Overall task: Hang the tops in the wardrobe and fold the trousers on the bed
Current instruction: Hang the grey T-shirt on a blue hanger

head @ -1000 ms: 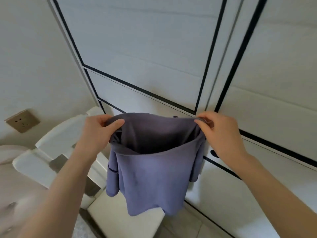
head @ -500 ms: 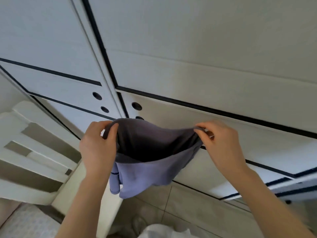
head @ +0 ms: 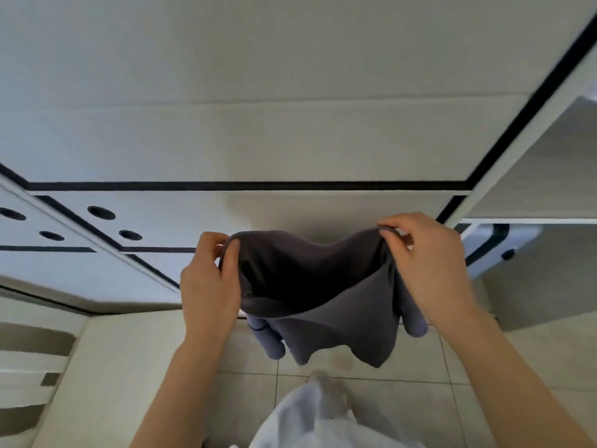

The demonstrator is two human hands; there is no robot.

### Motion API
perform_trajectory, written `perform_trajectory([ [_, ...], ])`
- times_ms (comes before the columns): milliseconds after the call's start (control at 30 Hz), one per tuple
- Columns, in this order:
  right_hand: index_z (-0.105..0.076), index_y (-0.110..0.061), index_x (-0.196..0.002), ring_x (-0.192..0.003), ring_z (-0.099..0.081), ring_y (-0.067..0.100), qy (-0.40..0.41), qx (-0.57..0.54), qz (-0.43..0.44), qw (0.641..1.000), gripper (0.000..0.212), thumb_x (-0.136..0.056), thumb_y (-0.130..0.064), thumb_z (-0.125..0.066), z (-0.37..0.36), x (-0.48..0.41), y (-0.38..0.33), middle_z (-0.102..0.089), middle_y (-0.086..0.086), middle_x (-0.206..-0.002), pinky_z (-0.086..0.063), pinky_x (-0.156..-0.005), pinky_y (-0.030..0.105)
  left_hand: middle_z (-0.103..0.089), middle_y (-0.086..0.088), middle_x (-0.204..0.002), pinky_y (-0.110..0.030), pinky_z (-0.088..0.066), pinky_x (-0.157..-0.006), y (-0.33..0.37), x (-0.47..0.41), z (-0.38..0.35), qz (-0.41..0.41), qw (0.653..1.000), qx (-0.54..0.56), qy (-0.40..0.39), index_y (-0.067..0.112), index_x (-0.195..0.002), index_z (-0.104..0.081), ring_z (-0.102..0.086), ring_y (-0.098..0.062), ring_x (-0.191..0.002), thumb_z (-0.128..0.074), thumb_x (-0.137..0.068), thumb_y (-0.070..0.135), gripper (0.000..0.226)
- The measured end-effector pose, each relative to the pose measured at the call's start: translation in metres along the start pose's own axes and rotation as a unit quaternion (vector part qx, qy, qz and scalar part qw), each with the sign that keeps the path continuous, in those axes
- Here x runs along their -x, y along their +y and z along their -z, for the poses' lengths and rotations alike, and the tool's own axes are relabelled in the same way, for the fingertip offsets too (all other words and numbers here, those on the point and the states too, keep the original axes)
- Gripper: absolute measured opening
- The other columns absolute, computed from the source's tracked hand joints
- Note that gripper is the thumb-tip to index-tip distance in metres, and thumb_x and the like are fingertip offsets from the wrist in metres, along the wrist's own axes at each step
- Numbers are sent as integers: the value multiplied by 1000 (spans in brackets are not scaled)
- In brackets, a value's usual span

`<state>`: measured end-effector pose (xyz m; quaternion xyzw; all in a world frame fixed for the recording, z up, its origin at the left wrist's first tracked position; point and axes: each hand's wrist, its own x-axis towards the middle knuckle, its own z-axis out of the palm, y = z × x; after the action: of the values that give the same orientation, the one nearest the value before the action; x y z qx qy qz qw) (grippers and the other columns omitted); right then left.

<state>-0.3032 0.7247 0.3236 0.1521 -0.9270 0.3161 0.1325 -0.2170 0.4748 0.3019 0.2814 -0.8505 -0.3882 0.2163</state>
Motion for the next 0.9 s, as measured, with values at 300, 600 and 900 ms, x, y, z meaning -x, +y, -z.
perform_trajectory([
  [300,-72,-13,-103,-87,-58,15,14,21,-77,997,18,-92,-7,-60,49,12,68,-65,4,-96,-34,-82,16,-65,18,-79,-7,-39,-64,53,20,-68,-80,981,-54,-171,36,-93,-63,-60,2,-79,-68,-86,35,9],
  [600,-74,-8,-97,-78,-60,25,11,33,-66,997,15,-82,-4,-72,92,4,168,-61,15,-90,-29,-76,9,-68,17,-78,-6,-42,-66,114,58,-138,-73,984,-7,-164,36,-81,-68,-60,6,-83,-65,-89,26,13],
  [900,-73,-8,-90,-73,-49,9,24,10,61,998,9,-82,-7,-72,159,-22,282,-51,1,-90,-38,-74,13,-69,14,-87,-15,-44,-72,189,116,-212,-29,996,52,-65,29,-87,-71,-63,-5,-84,-64,-91,15,16],
])
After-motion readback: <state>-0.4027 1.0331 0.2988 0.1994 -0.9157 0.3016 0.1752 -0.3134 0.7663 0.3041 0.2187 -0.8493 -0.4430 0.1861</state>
